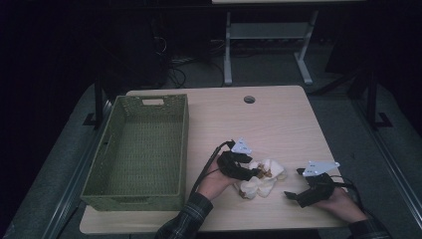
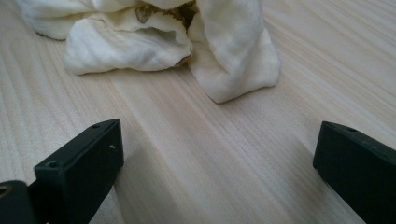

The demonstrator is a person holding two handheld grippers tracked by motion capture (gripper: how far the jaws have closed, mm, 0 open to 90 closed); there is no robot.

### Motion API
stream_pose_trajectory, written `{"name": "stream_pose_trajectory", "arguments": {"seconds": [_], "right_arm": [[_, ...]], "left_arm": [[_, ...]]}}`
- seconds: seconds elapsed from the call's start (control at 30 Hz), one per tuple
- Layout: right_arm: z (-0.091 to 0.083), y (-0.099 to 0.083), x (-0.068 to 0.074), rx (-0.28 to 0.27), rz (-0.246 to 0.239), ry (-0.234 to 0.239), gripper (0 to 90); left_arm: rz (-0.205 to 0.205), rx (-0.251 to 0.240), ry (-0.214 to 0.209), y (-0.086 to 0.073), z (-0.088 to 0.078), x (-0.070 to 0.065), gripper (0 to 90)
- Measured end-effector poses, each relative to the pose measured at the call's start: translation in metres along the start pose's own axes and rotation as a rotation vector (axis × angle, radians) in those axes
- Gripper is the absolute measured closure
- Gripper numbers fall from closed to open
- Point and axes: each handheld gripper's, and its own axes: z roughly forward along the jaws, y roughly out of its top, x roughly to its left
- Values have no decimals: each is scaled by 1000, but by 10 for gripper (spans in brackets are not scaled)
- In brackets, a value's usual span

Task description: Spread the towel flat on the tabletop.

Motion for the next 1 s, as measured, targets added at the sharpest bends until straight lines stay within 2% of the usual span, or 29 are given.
{"name": "stream_pose_trajectory", "arguments": {"seconds": [0.13,0.23,0.3,0.47,0.63,0.87,1.0], "right_arm": [[0,0,0,0,0,0,14],[0,0,0,0,0,0,14],[0,0,0,0,0,0,14],[0,0,0,0,2,1,14],[0,0,0,0,-1,0,14],[0,0,0,0,0,0,14],[0,0,0,0,-3,2,14]], "left_arm": [[-1,3,9,-2,-3,1,615],[0,15,10,-2,-3,2,782],[3,13,17,-1,-5,3,827],[6,-34,48,5,-11,4,842],[-4,-85,102,16,-17,14,842],[-16,-105,186,26,-14,33,843],[-24,-96,229,28,-7,44,842]]}}
